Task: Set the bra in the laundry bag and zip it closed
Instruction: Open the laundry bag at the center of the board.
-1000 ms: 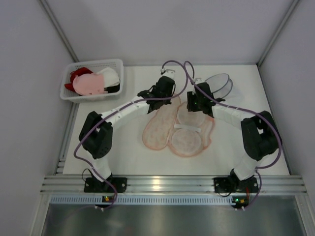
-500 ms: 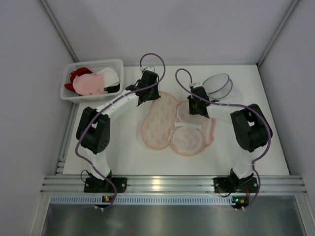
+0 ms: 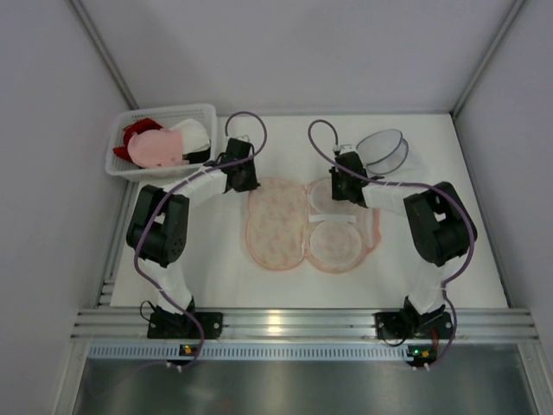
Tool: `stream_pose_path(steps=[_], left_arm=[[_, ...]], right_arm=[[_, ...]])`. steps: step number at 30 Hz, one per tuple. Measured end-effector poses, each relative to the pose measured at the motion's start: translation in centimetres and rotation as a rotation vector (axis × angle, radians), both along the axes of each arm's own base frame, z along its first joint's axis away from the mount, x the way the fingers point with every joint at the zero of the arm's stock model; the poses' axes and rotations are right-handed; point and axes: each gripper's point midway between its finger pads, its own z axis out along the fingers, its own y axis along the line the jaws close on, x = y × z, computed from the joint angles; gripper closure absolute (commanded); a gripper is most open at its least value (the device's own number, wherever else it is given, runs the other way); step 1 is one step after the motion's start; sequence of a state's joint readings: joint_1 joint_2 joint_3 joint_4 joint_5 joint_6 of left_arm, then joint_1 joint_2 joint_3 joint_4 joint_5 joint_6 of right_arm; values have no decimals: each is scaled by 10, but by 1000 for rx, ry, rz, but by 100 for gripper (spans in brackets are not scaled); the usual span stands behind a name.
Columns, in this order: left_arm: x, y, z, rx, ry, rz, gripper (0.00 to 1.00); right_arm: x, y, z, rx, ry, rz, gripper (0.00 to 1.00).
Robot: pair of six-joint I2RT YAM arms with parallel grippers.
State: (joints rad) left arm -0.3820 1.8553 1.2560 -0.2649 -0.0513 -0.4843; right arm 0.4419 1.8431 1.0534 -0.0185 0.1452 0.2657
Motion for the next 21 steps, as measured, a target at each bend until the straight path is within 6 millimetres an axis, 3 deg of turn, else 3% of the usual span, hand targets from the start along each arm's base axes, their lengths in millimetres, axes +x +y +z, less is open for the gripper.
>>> stream_pose_path(steps=[3, 10, 13, 14, 16, 17, 18, 21], left_arm=[[-4, 7, -8, -21, 26, -18, 100], [-6, -1, -11, -39, 15, -72, 100], [-9, -3, -14, -27, 15, -93, 82], [-9, -3, -14, -25, 14, -98, 66], [-9, -3, -12, -20, 9, -105, 52], [-9, -3, -10, -21, 5, -106, 34], [-9, -2, -7, -19, -2, -110, 31], [-9, -1, 15, -24, -31, -106, 30]], right_arm=[[1, 1, 0, 2, -2, 1, 85], [1, 0, 0, -1, -3, 1, 85], [1, -1, 0, -2, -3, 1, 79], [1, 0, 1, 1, -2, 8, 75], [-1, 1, 3, 7, 2, 19, 61], [-2, 2, 6, 12, 7, 30, 56], [-3, 3, 10, 15, 12, 40, 46], [0, 11, 44, 56, -24, 74, 36]])
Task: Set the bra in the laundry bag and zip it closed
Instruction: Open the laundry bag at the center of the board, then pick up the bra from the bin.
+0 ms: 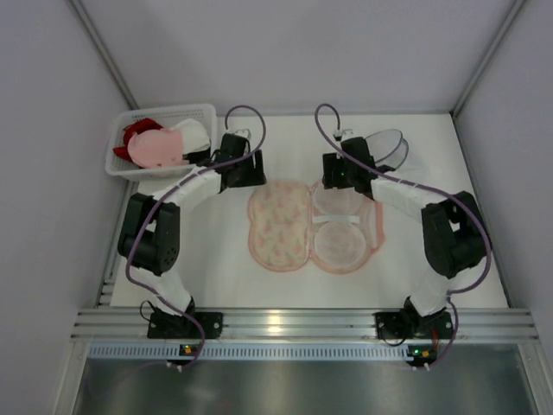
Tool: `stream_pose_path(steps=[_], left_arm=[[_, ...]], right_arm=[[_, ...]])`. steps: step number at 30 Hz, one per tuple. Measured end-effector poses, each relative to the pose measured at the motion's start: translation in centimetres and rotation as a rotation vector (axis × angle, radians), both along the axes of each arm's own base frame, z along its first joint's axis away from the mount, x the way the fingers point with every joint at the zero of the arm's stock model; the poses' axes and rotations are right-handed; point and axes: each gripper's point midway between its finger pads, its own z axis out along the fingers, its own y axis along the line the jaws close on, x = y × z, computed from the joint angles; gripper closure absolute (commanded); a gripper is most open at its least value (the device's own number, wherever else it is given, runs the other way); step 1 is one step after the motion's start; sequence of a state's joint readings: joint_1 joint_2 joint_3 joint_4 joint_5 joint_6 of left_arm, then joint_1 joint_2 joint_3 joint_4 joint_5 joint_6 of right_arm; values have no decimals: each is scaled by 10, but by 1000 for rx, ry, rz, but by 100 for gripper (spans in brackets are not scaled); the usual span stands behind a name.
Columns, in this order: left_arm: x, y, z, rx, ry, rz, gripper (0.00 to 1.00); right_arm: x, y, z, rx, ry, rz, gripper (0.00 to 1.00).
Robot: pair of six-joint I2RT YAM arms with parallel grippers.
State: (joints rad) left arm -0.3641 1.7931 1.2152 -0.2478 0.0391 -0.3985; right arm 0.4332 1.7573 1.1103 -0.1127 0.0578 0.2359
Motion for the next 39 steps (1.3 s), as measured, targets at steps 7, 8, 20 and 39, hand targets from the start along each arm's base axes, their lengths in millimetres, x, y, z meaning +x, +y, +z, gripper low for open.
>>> stream_pose_path(steps=[7, 8, 20, 39], left_arm=[[13, 34, 126, 27, -255, 167, 19], [11, 43, 146, 19, -291, 200, 19], [33, 257, 203, 21, -372, 745, 9], [82, 371, 123, 108, -315, 947, 6]], right_arm=[[1, 15, 149, 167, -273, 72, 17], [-6, 13, 171, 190, -318, 80, 8], [-59, 12, 163, 267, -375, 200, 1], [-53, 18, 154, 297, -422, 217, 1]])
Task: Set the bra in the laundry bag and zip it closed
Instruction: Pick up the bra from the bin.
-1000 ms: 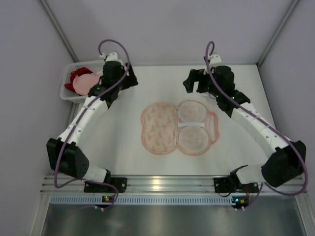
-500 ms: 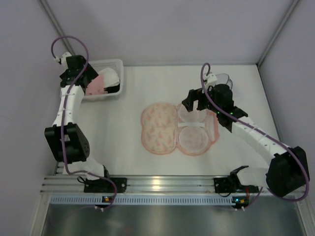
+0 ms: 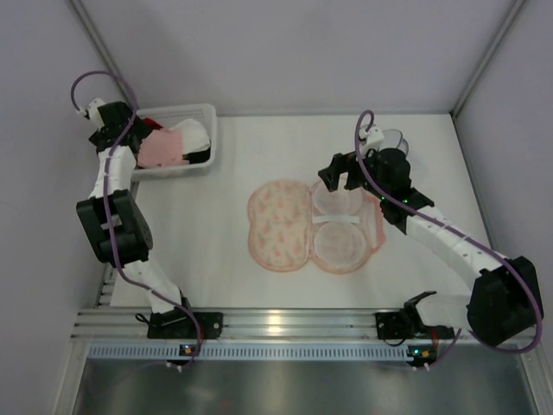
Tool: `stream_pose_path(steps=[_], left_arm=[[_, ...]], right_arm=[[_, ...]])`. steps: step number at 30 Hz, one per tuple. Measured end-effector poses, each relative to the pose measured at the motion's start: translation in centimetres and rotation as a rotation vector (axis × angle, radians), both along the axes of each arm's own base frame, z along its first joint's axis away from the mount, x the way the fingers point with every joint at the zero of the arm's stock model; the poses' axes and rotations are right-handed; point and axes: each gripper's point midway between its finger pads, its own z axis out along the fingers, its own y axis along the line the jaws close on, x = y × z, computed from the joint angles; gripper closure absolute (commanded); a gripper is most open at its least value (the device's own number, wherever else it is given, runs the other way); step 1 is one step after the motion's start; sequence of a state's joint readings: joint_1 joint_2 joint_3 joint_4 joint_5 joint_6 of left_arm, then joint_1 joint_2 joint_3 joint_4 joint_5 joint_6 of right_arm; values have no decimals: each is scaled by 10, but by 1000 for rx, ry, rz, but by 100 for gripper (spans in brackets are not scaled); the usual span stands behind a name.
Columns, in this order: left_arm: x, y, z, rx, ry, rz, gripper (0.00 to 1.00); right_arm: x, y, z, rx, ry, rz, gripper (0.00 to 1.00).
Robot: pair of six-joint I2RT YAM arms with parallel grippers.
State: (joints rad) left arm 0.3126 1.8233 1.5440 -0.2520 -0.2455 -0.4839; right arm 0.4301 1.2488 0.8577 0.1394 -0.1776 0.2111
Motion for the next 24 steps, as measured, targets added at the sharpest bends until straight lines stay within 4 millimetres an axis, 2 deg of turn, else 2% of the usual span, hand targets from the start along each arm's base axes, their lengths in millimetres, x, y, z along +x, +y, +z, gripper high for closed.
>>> stream_pose_path(steps=[3, 11, 14, 18, 21, 22, 24], left_arm=[[11, 1, -16, -3, 5, -5, 6], [21, 6, -62, -34, 57, 4, 9], [23, 8, -72, -45, 63, 2, 11], [28, 9, -76, -57, 46, -3, 20], [33, 8, -71, -66, 17, -9, 39], [34, 8, -70, -68, 8, -11, 51], [36, 7, -68, -69, -4, -15, 64]], right_arm=[[0, -2, -3, -4, 3, -9, 1], [5, -5, -9, -20, 12, -35, 1], [6, -6, -13, -29, 19, -40, 1], [9, -6, -20, -39, 33, -45, 1], [11, -6, -26, -51, 50, -51, 1], [12, -6, -27, -51, 51, -51, 1], [13, -6, -27, -53, 52, -55, 1]])
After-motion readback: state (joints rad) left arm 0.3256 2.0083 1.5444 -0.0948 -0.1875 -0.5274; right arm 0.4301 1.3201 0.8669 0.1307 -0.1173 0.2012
